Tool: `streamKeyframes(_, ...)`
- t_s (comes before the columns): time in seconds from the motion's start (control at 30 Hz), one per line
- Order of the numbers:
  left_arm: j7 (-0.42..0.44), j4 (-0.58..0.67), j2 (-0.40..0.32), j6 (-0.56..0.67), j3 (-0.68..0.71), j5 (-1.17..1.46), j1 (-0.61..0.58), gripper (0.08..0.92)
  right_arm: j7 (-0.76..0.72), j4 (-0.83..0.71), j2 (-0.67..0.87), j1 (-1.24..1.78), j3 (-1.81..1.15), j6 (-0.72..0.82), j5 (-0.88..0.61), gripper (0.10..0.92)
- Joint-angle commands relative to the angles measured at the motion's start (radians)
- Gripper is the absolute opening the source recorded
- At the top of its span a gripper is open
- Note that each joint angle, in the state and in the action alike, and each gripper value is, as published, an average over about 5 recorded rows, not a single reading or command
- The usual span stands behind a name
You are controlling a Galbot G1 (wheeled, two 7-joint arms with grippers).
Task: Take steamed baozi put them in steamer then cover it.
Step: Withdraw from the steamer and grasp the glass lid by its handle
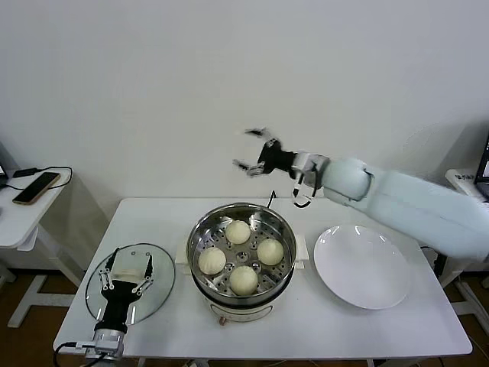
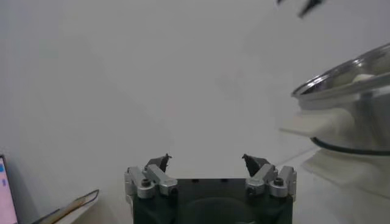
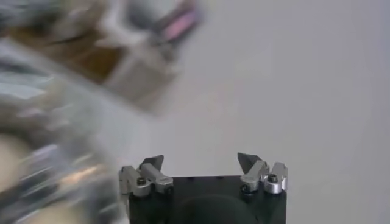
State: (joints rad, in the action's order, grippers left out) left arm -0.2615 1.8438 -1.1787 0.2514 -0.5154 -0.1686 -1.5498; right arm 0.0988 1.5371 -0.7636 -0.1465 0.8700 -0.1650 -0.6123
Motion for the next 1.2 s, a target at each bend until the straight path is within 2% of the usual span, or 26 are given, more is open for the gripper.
streamKeyframes(0.03, -0.027, -0.037, 0.0, 0.019, -0.003, -0.123, 0.02, 0.823, 0.403, 0.028, 0.013, 0.872, -0.87, -0.181, 0.185, 0.823)
streamKeyframes(0.23, -0.058, -0.101, 0.009, 0.055, -0.013, -0.246, 0.03, 0.823, 0.34, 0.005, -0.151, 1.168, -1.152, -0.224, 0.292, 0.823)
streamKeyframes(0.53, -0.108, -0.234, 0.048, 0.053, -0.064, -0.543, 0.005, 0.823, 0.254, 0.017, -0.303, 1.376, -1.292, -0.252, 0.378, 0.823)
streamKeyframes(0.73, -0.141, -0.322, 0.058, 0.086, -0.106, -0.757, -0.017, 0.823, 0.217, 0.021, -0.342, 1.416, -1.309, -0.262, 0.395, 0.823)
streamKeyframes(0.9, -0.2, -0.368, 0.045, 0.131, -0.12, -0.924, 0.001, 0.823, 0.205, 0.017, -0.354, 1.421, -1.301, -0.26, 0.405, 0.823)
streamKeyframes(1.2, -0.225, -0.413, 0.029, 0.108, -0.109, -1.037, 0.075, 0.823, 0.19, 0.008, -0.379, 1.432, -1.295, -0.26, 0.422, 0.823)
